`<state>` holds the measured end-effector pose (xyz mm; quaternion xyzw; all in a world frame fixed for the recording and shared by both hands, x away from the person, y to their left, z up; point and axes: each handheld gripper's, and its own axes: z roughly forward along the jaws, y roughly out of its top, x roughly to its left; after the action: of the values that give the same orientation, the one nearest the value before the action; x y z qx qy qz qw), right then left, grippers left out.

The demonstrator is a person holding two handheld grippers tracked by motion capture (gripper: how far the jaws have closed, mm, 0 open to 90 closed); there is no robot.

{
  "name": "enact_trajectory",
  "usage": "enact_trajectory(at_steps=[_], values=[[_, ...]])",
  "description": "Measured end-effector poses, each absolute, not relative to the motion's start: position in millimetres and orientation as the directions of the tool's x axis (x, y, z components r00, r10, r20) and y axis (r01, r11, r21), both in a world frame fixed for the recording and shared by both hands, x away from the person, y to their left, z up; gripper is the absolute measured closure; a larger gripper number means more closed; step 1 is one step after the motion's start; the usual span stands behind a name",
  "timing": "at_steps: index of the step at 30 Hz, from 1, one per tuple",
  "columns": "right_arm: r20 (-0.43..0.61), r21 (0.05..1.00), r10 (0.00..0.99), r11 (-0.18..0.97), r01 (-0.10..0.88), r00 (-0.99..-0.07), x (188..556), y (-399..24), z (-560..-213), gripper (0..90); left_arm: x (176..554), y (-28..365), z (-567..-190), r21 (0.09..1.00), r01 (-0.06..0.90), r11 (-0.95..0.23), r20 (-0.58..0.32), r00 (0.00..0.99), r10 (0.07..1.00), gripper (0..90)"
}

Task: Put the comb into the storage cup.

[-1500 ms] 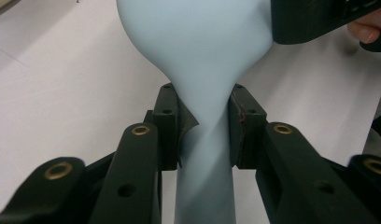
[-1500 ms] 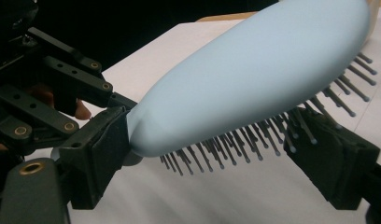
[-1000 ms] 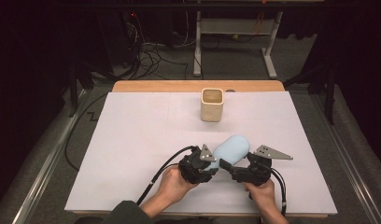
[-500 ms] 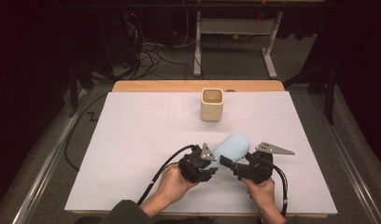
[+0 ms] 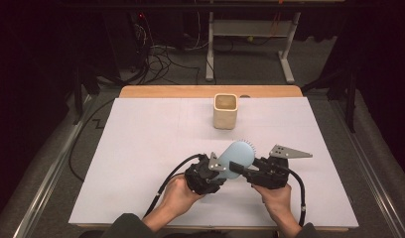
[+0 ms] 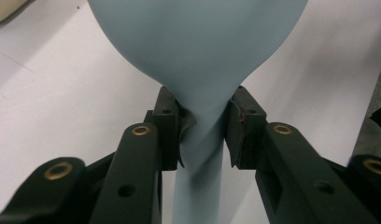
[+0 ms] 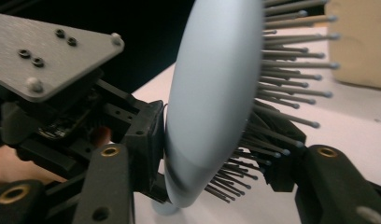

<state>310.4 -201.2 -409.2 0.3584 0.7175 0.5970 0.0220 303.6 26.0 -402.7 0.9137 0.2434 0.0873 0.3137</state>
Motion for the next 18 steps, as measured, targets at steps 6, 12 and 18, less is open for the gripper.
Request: enact_trajectory(at_steps=[6, 12, 18], values=[[0.401, 0.866, 0.502, 0.066, 0.496, -0.767, 315, -192, -397, 54.3, 303, 36, -398, 0.633, 0.401, -0.662, -0.015, 0.862, 0.507, 69.2], [0.396, 0.862, 0.482, 0.097, 0.497, -0.781, 320, -184, -386, 55.6, 303, 45, -394, 0.657, 0.401, -0.639, -0.027, 0.859, 0.512, 68.9], [0.377, 0.863, 0.483, 0.126, 0.489, -0.791, 323, -178, -378, 56.2, 303, 59, -393, 0.682, 0.415, -0.602, -0.062, 0.853, 0.518, 59.3]])
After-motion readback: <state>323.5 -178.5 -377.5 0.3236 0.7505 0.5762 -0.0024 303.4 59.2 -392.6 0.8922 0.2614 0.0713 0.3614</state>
